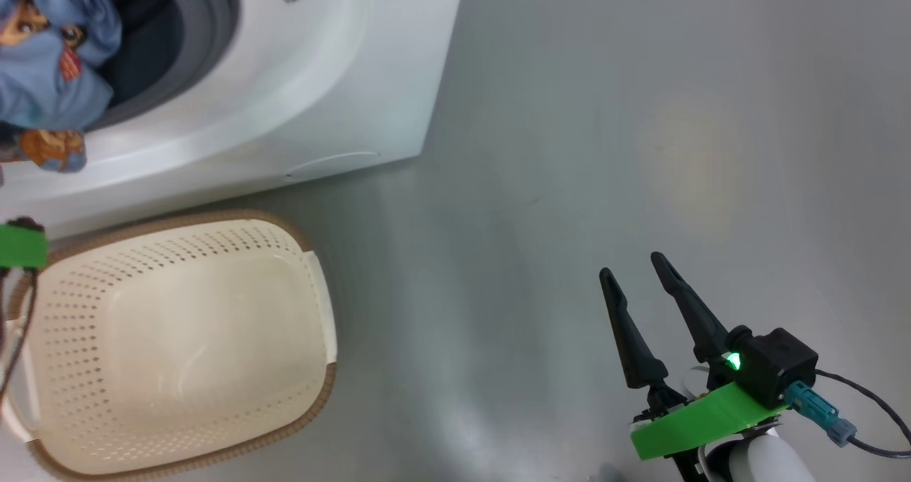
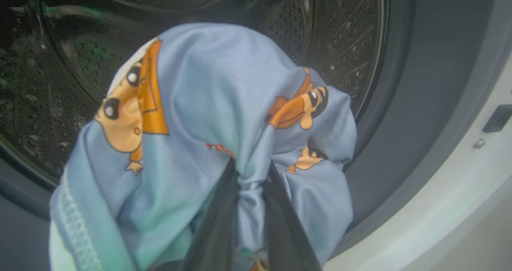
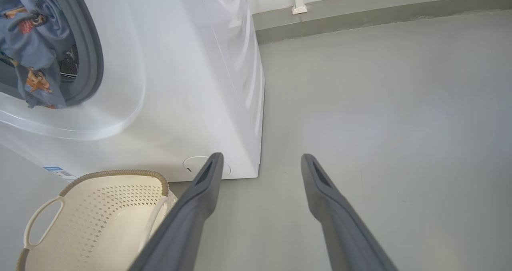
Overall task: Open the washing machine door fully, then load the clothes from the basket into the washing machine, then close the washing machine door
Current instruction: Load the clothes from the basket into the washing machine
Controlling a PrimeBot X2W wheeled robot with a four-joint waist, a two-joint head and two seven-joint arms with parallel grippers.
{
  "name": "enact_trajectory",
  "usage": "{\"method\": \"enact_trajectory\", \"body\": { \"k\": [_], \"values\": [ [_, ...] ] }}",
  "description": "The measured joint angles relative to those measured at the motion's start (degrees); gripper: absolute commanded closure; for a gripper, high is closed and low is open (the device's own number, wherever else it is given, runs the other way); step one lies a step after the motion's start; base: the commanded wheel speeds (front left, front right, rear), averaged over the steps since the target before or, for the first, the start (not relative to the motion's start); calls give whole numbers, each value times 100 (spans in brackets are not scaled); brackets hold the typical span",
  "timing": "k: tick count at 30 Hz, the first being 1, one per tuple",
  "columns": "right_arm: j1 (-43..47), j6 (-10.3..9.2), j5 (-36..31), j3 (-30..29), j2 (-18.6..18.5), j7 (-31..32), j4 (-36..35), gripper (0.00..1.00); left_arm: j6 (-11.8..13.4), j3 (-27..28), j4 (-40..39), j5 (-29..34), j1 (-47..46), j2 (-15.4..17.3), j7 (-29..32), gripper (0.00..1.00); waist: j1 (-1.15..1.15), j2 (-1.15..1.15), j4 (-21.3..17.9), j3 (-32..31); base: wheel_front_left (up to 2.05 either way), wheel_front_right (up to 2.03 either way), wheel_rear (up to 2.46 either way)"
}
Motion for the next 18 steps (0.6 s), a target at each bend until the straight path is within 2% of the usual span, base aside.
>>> {"method": "enact_trajectory", "body": {
  "k": [6,10,14,18],
  "values": [
    [-90,0,83,135,-1,0,-52,0,0,-381,647,-256,-784,355,-1,100,0,0,-185,308,0,0,0],
    [-109,0,114,196,-1,0,-54,0,0,-897,1374,-537,-1599,634,114,100,0,0,-280,519,0,0,0],
    [-183,0,132,237,0,0,-57,0,0,-1183,1886,-973,-2343,676,651,100,0,0,-311,663,0,0,0],
    [-213,0,166,245,0,0,-85,0,0,-1380,2351,-1105,-2918,738,1117,100,0,0,-306,803,0,0,0]
  ]
}}
